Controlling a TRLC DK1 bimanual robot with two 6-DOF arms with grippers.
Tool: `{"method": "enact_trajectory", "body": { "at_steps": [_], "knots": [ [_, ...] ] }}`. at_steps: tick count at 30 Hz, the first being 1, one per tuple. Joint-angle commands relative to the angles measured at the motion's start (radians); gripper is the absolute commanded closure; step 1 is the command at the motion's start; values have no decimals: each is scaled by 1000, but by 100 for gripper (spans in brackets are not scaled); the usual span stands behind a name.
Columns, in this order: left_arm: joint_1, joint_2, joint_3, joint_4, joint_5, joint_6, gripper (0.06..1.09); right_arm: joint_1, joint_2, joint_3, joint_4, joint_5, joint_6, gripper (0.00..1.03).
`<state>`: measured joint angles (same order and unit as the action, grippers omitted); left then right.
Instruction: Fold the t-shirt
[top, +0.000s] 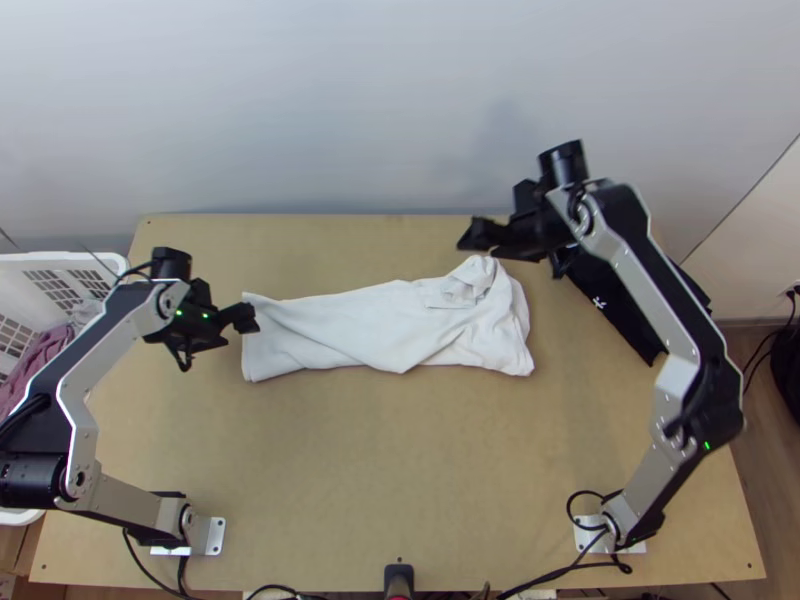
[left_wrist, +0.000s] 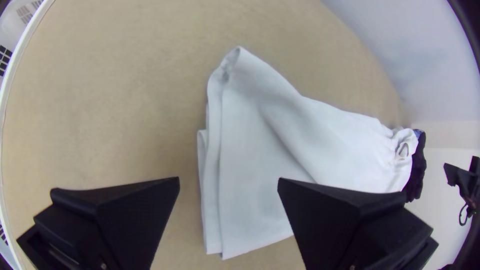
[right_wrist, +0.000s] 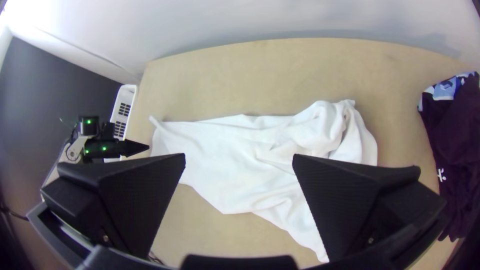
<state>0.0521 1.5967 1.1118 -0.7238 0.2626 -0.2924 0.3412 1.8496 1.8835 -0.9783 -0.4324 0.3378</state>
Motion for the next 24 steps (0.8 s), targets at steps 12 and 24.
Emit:
{"method": "enact_trajectory", "body": {
  "at_steps": [12, 24],
  "knots": [
    [-120, 158, 17, 69, -65, -65, 27, 179, -145, -236, 142, 205, -56, 3],
    [-144, 147, -18, 123, -65, -114, 83, 289, -44, -253, 173, 204, -66, 3]
  ]
}}
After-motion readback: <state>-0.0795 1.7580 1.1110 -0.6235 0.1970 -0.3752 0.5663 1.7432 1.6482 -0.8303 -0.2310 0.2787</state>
